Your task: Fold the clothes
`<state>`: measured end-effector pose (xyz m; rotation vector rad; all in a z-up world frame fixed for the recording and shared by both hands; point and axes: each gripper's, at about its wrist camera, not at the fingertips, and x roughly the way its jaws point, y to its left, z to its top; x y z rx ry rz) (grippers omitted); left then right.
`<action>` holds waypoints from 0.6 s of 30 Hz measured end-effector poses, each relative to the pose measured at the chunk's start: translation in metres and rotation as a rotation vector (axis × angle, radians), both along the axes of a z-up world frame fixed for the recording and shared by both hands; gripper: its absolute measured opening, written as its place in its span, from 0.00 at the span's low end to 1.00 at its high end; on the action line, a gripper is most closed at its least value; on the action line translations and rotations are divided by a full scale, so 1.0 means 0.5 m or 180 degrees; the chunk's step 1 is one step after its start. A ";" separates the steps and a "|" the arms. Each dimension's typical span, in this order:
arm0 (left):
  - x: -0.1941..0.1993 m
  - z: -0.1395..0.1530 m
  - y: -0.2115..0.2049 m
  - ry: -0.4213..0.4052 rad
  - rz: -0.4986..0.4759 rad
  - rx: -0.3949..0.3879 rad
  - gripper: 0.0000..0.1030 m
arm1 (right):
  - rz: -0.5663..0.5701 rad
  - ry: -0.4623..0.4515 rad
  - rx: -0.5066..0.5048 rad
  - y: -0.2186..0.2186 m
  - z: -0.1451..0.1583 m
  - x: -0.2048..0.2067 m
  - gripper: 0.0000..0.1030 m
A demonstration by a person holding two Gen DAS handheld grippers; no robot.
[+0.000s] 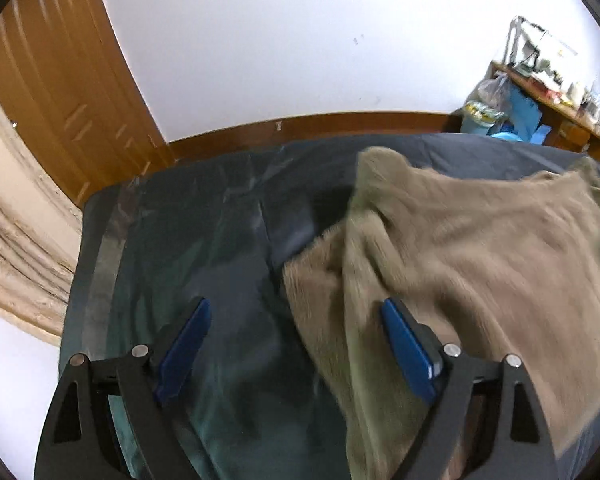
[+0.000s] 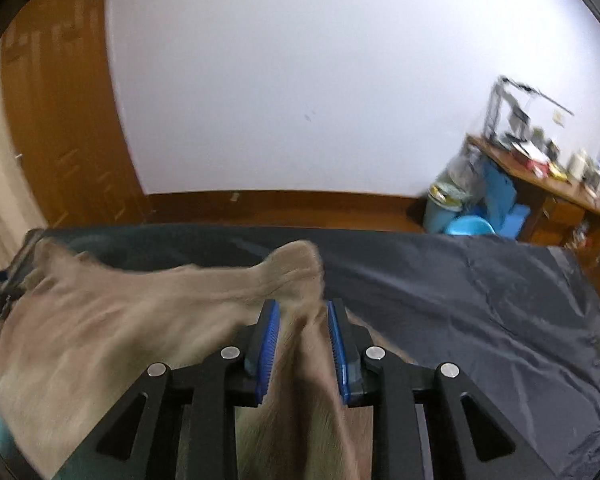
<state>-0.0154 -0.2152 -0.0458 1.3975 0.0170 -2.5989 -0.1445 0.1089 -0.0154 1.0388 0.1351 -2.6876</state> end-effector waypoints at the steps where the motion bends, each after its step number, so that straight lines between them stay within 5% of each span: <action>1: 0.019 -0.005 0.010 0.0021 -0.0047 0.0046 0.87 | 0.0118 -0.0023 -0.0004 -0.006 -0.004 0.023 0.26; 5: 0.071 -0.043 0.037 0.0029 -0.0100 -0.0032 0.87 | 0.0562 -0.0195 -0.0013 -0.030 -0.037 0.100 0.26; 11: 0.089 -0.064 0.055 0.0115 -0.0006 -0.0256 0.88 | 0.0299 -0.0552 -0.0203 0.003 -0.106 0.069 0.26; 18: 0.118 -0.059 0.051 0.0160 0.0265 -0.0190 0.90 | 0.0207 -0.0404 -0.0231 0.008 -0.121 0.068 0.26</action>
